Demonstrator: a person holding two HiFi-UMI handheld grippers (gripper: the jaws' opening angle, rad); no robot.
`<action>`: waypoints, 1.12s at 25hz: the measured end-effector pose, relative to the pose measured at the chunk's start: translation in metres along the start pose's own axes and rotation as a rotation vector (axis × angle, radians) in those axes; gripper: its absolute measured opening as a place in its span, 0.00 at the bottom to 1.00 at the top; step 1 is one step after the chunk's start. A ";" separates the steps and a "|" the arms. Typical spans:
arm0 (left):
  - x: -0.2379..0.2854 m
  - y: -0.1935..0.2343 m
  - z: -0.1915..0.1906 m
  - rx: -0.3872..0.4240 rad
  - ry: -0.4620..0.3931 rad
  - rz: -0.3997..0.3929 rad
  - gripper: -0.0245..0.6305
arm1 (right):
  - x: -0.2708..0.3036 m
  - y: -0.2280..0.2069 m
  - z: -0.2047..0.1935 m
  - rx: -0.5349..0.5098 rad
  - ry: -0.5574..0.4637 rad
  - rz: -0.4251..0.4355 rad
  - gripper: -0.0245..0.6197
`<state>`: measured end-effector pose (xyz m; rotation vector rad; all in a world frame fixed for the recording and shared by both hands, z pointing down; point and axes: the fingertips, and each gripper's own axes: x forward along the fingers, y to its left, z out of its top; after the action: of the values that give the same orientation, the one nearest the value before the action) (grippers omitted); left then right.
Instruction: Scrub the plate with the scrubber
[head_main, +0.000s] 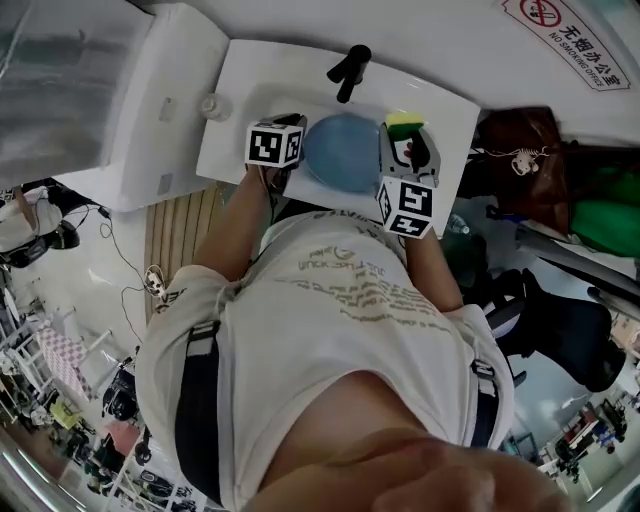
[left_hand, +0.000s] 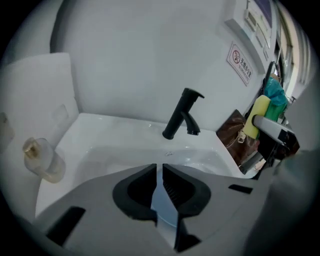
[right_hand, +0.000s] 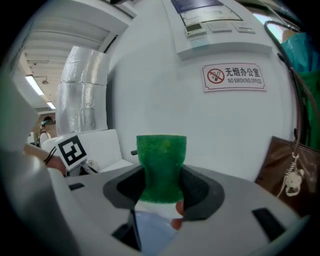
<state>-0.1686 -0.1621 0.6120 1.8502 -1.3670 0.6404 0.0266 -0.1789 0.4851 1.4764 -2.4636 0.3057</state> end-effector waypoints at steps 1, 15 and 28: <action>0.006 0.005 -0.002 0.000 0.033 -0.024 0.07 | -0.001 -0.002 0.000 0.004 0.003 -0.022 0.37; 0.095 0.026 -0.098 -0.216 0.540 -0.274 0.28 | -0.031 -0.019 -0.015 0.038 0.043 -0.221 0.37; 0.103 -0.004 -0.147 -0.469 0.760 -0.428 0.22 | -0.035 -0.032 -0.013 0.028 0.048 -0.256 0.37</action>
<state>-0.1277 -0.1047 0.7775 1.2534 -0.5332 0.6311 0.0720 -0.1607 0.4879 1.7502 -2.2097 0.3206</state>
